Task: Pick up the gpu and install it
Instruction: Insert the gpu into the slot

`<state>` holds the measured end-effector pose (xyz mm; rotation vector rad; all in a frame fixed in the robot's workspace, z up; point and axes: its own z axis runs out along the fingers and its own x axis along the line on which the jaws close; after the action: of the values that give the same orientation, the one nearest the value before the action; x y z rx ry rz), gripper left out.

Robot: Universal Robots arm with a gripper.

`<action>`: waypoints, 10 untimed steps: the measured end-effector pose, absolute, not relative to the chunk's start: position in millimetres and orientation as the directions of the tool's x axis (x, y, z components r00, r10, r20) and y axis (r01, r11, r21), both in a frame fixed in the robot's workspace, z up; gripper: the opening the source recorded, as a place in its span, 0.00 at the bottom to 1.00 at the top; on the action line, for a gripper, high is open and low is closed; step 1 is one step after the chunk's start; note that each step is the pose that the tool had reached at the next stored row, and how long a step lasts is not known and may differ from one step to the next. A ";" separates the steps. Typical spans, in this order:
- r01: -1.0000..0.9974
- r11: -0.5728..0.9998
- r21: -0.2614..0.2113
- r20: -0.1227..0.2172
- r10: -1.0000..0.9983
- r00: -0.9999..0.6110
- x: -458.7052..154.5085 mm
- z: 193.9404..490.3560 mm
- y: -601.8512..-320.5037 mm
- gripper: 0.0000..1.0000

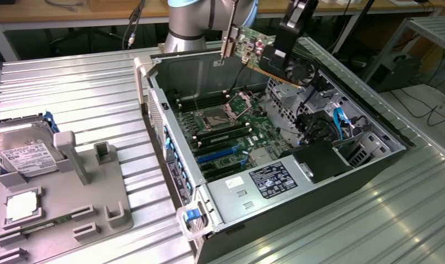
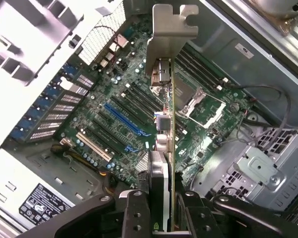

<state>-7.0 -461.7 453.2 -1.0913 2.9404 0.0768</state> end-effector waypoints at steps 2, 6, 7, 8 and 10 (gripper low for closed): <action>-0.674 0.737 0.044 -0.021 -0.674 -0.738 -7.0 453.2 -461.7 0.28; -0.719 0.694 0.044 -0.021 -0.719 -0.695 -7.0 453.2 -461.7 0.28; -0.732 0.680 0.044 -0.021 -0.732 -0.681 -7.0 453.2 -461.7 0.28; -0.742 0.669 0.044 -0.021 -0.742 -0.670 -7.0 453.2 -461.7 0.28; -0.762 0.646 0.044 -0.021 -0.762 -0.647 -7.0 453.2 -461.7 0.28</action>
<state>-7.0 -461.7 453.2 -1.3202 2.8492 0.0772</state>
